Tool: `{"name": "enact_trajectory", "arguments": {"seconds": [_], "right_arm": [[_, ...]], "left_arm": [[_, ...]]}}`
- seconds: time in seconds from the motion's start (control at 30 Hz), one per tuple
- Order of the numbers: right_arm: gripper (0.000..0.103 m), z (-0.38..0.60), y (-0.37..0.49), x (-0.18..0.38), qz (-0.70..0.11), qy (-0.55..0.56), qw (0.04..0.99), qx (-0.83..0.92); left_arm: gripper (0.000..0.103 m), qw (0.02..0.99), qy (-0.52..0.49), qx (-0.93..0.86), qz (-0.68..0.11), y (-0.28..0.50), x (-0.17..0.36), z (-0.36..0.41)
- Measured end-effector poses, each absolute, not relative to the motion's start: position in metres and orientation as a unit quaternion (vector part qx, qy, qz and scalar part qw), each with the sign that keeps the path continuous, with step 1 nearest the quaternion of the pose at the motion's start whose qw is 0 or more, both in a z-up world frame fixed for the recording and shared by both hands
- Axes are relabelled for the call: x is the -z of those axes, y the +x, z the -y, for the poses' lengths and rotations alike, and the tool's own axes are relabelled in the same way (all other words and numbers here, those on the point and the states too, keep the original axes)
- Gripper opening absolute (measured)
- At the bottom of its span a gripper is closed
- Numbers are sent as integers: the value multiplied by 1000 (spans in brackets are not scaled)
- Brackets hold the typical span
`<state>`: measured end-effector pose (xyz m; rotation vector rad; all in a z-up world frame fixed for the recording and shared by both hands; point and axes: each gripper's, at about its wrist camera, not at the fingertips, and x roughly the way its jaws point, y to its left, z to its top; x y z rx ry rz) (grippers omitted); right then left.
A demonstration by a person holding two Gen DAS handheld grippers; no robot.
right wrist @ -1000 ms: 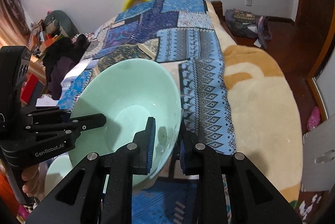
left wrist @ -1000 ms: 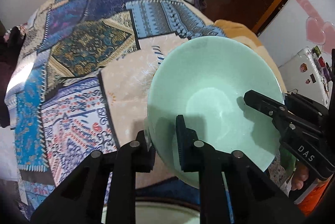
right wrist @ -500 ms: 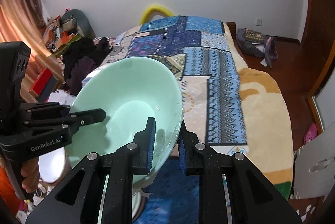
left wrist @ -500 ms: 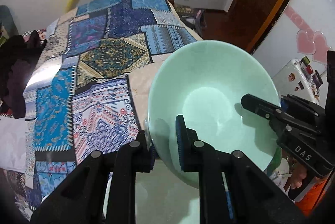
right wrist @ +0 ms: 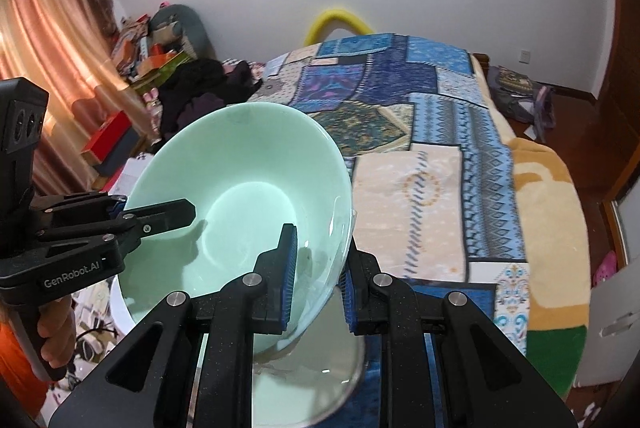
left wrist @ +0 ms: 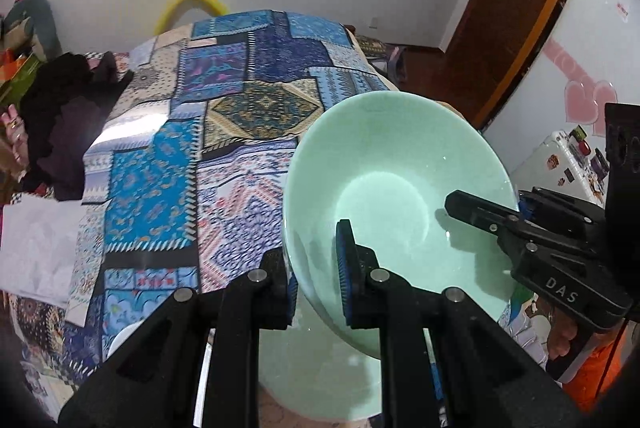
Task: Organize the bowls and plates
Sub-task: 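Lift the mint green bowl and carry it toward the bowl stack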
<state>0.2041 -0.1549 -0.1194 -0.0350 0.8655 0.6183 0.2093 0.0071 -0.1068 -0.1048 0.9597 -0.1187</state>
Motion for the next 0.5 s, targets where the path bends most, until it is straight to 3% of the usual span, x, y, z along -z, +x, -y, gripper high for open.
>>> {"name": "enact_trajectory", "arguments": {"seconds": [0.5], "right_arm": [[18, 83, 167, 124, -409, -40, 834, -367]], "left_arm": [[16, 887, -91, -8, -452, 144, 104, -82]]}}
